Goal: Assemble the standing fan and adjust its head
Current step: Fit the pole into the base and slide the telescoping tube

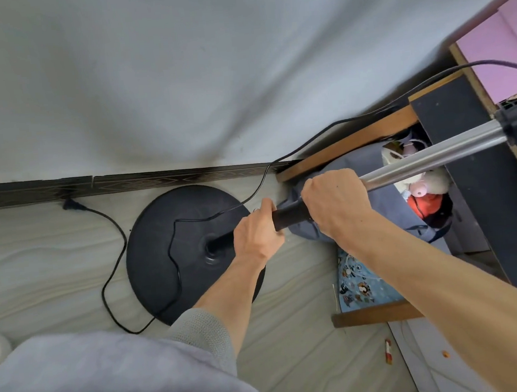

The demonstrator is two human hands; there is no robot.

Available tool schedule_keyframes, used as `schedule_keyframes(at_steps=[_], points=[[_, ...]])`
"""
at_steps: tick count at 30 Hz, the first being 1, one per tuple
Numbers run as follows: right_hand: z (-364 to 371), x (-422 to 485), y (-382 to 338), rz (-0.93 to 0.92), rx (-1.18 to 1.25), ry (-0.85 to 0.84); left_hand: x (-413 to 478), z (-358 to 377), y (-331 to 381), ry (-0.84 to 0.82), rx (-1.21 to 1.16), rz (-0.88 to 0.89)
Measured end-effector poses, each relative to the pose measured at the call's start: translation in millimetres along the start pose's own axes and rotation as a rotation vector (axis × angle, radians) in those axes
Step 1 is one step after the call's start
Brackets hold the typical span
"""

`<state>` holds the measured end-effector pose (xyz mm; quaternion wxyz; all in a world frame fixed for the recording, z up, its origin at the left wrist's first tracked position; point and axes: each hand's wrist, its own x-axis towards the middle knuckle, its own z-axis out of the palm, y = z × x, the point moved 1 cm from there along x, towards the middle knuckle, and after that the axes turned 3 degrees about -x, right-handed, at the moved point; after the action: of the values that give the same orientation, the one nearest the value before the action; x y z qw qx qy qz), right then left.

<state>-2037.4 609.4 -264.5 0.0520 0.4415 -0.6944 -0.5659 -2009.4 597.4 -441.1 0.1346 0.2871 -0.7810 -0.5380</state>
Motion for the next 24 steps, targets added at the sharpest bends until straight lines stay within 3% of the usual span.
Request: schedule_keyframes(at_steps=[8,12,14,17,20,24], points=[[-13,18,-4,0.034,0.014,-0.095,2,-5,-7,0.038,0.044,-0.001],[2,3,-10,0.063,0.031,0.101,-2,-9,-6,0.028,0.104,0.014],[12,-11,-9,0.063,0.257,0.263,1,-11,-2,-0.051,0.131,0.007],[11,-46,9,0.182,0.794,0.644,14,-25,10,-0.271,0.147,-0.028],[10,-89,41,0.552,1.19,0.957,18,-49,41,-0.436,0.055,0.052],[6,-127,80,0.973,1.594,1.034,0,-74,102,-0.455,-0.202,0.211]])
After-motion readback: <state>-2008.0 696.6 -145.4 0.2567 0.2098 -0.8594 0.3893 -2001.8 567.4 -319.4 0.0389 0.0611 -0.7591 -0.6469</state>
